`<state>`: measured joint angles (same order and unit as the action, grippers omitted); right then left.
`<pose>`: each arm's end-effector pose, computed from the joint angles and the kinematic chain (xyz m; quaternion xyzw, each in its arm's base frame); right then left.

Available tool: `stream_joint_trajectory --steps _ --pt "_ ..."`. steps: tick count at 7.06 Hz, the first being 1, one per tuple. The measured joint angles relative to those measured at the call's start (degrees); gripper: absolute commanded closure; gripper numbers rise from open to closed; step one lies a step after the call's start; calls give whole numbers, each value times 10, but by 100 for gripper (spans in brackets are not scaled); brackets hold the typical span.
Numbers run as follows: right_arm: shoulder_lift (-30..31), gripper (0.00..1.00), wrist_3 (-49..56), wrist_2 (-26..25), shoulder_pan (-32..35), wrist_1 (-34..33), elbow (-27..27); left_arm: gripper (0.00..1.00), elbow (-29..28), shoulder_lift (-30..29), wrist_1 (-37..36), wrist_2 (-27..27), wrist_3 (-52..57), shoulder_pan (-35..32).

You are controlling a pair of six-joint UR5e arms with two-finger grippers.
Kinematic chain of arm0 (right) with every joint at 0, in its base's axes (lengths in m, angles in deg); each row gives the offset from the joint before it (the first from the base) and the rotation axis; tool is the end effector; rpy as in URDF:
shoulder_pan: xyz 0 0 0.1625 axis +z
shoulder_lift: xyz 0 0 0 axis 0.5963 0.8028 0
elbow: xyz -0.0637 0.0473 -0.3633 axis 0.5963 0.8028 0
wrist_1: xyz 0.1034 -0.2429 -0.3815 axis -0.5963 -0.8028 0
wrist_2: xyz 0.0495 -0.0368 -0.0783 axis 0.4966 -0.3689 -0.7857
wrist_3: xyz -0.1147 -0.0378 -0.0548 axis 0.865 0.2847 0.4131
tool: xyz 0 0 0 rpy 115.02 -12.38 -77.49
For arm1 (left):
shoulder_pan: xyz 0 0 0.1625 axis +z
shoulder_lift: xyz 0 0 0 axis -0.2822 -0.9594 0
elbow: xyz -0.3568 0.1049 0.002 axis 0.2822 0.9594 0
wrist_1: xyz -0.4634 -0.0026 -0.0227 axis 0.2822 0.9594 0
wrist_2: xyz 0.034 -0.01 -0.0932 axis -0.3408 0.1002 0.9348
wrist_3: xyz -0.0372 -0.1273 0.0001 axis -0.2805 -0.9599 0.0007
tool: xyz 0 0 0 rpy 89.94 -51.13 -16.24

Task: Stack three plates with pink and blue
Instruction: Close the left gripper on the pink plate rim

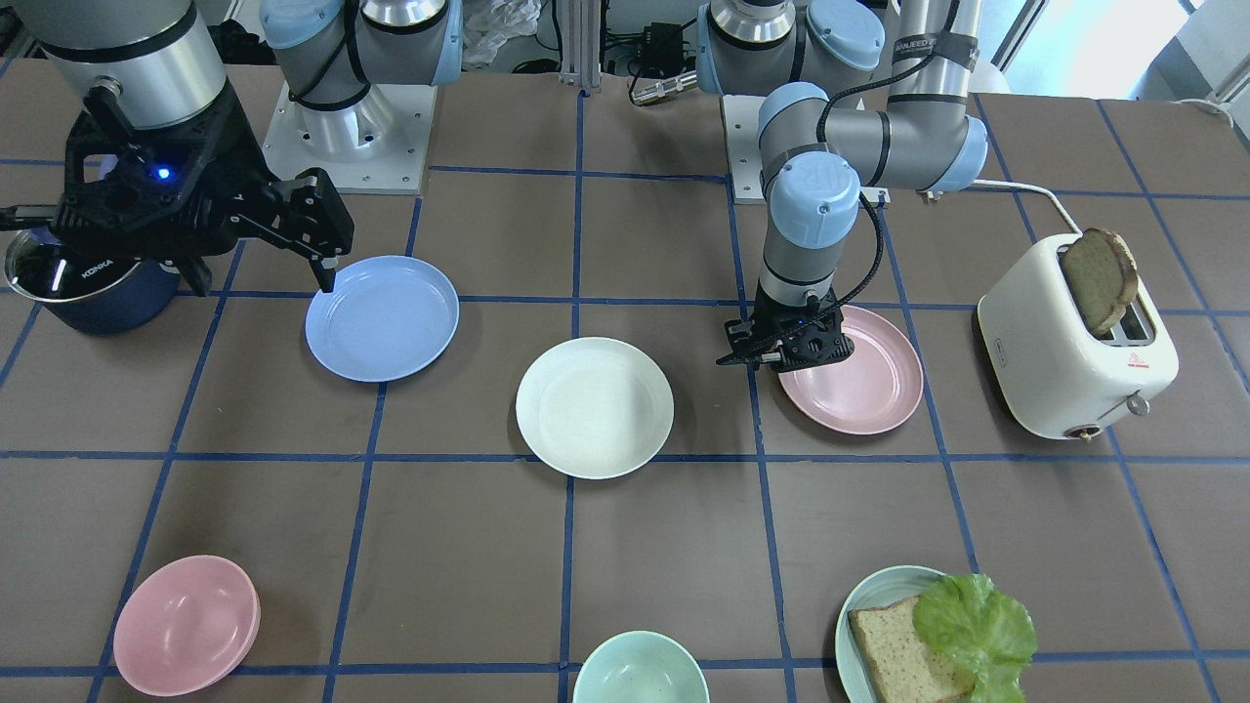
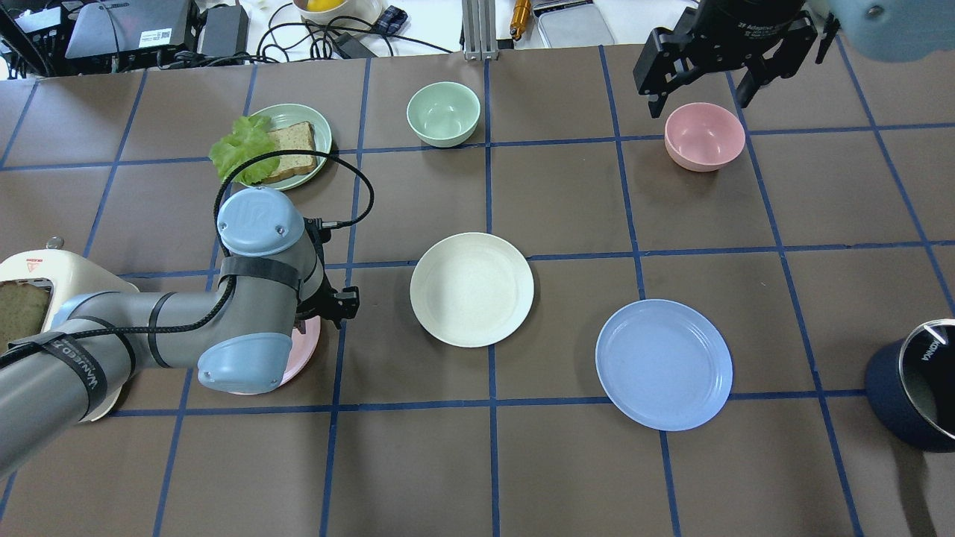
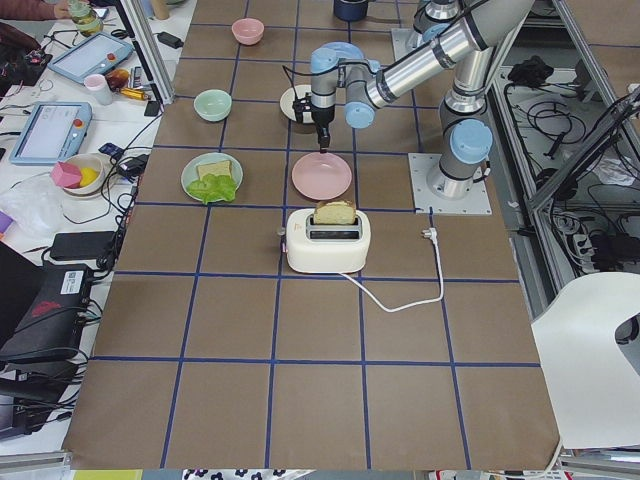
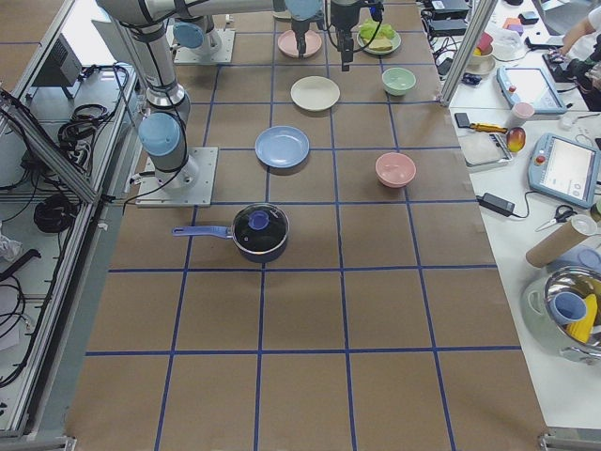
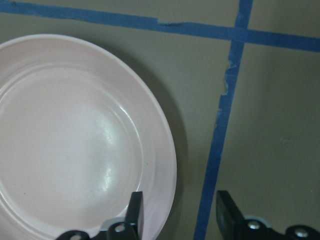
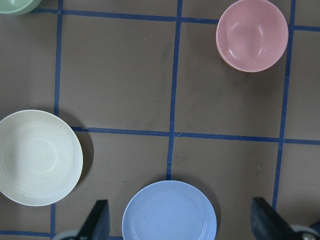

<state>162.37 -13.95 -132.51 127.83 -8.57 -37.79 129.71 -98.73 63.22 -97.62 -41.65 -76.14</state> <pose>0.1445 -0.5856 0.4381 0.0350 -0.9984 0.0430 0.0060 -0.1365 -0.4620 0.0798 -0.0761 0.9949 -0.0005 0.0659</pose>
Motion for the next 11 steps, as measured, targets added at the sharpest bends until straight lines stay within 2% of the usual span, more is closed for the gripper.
stream_joint_trajectory --steps 5,6,7,11 --pt "0 0 -1 -1 0 0 0 48 -1 -12 -8 -25 30 -5" --pt "1 0 -1 -1 0 1 0 54 -1 -14 -11 -30 36 -5" --pt "1 0 -1 -2 0 1 0 69 -1 -17 -14 -31 39 -5" --pt "1 0 -1 -2 0 12 0 72 -2 -27 -24 -34 39 -5"
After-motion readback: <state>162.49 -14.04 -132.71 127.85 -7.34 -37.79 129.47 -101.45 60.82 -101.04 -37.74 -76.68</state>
